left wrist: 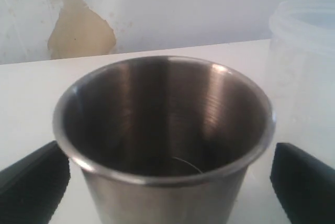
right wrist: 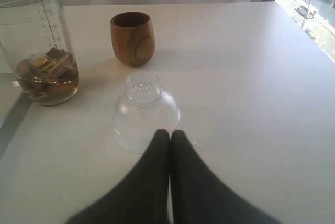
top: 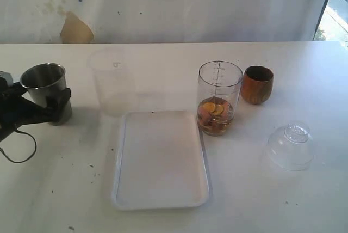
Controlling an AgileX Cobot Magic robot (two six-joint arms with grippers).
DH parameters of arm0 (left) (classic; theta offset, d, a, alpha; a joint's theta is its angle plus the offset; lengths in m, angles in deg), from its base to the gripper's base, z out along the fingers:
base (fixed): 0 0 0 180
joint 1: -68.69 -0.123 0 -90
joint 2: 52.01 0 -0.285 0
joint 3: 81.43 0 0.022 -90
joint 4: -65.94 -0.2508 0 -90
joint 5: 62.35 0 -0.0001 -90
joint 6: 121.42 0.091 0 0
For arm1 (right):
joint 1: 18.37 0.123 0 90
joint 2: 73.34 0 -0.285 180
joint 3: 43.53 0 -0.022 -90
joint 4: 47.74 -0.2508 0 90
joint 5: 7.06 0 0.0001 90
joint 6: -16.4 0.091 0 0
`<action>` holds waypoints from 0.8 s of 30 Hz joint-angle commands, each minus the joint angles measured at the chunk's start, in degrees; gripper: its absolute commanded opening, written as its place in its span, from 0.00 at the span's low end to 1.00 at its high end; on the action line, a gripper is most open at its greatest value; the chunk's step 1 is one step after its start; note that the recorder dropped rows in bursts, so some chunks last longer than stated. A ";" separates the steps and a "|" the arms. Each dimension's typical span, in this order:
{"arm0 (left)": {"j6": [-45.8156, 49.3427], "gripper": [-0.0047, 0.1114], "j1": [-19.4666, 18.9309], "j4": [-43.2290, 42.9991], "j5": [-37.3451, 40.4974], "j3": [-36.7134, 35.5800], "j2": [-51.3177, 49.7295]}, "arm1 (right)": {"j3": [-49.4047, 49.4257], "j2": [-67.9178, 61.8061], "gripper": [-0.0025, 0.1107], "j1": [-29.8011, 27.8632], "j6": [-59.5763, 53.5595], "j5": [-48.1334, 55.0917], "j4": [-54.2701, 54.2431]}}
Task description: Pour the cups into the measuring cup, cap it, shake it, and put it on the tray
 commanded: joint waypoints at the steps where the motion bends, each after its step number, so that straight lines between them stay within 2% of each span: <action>1: 0.03 0.93 0.05 0.81 -1.42 -3.61 3.58 | 0.22 0.36 0.02 -0.33 0.14 -0.42 0.03; 6: 2.07 0.93 0.05 2.35 -1.42 -8.94 11.26 | 0.22 0.36 0.02 -0.33 0.14 -0.42 0.03; 10: 3.93 0.87 0.05 6.61 -1.42 -14.11 19.86 | 0.22 0.36 0.02 -0.33 0.14 -0.42 0.03; 12: 3.93 0.76 0.05 7.27 -1.42 -15.83 23.98 | 0.22 0.36 0.02 -0.33 0.14 -0.42 0.03; 14: 3.93 0.53 0.05 6.53 -1.42 -16.96 28.36 | 0.22 0.36 0.02 -0.33 0.14 -0.42 0.03; 16: 3.93 0.24 0.05 4.38 -1.42 -17.90 33.42 | 0.22 0.36 0.02 -0.33 0.14 -0.42 0.03; 18: 3.76 0.04 0.05 2.93 -1.42 -18.10 36.69 | 0.22 0.36 0.02 -0.33 0.14 -0.42 0.03; 24: 1.18 0.04 0.05 0.60 14.09 -18.14 47.77 | 0.22 0.36 0.02 -0.33 0.14 -0.42 0.03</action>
